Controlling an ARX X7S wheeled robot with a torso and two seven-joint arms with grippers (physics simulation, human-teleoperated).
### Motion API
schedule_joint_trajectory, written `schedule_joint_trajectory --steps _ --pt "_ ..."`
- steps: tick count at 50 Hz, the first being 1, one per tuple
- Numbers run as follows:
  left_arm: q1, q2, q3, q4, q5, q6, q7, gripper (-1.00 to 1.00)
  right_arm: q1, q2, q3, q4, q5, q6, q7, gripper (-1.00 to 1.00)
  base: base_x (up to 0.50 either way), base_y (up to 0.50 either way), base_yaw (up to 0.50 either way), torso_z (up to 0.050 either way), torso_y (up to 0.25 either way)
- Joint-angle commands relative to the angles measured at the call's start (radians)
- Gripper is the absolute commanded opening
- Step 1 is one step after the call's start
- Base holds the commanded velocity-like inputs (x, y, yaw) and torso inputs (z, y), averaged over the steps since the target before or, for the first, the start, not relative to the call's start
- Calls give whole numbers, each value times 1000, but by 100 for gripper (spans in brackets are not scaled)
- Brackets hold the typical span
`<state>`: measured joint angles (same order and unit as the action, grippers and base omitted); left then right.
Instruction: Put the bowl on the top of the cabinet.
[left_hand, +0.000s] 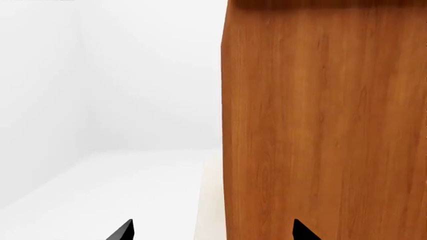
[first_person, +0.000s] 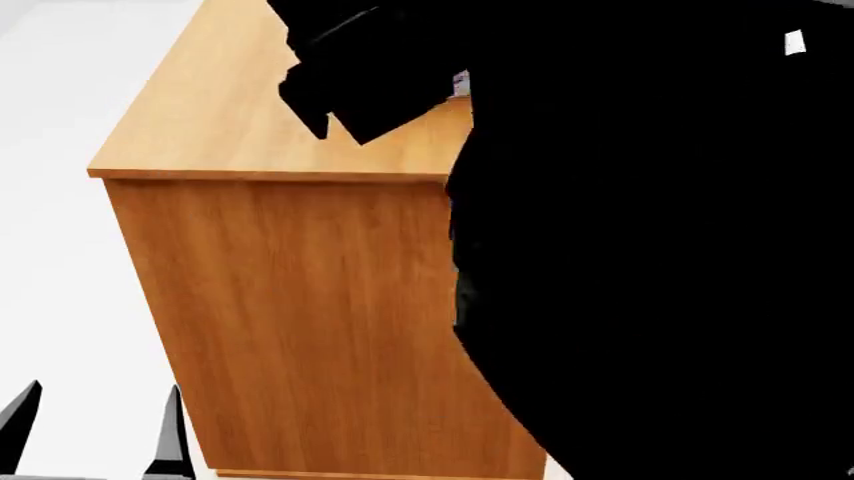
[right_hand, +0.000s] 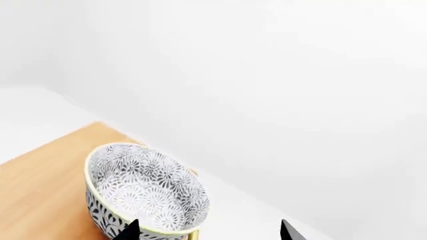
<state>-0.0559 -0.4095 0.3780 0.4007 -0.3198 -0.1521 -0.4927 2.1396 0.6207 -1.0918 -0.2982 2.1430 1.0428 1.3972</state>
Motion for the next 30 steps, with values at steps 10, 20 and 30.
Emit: schedule_joint_trajectory --steps 10,20,30 --pt "0 -9 -2 27 -1 -14 -14 100 -284 399 117 -436 -103 -158 -23 100 0 0 0 0 0" --pt "-1 -12 -3 28 0 -18 -20 100 -693 582 81 -534 -505 -383 -203 100 0 0 0 0 0" --pt "-1 -10 3 26 4 -14 -22 100 -1082 619 -57 -476 -902 -679 -261 100 0 0 0 0 0"
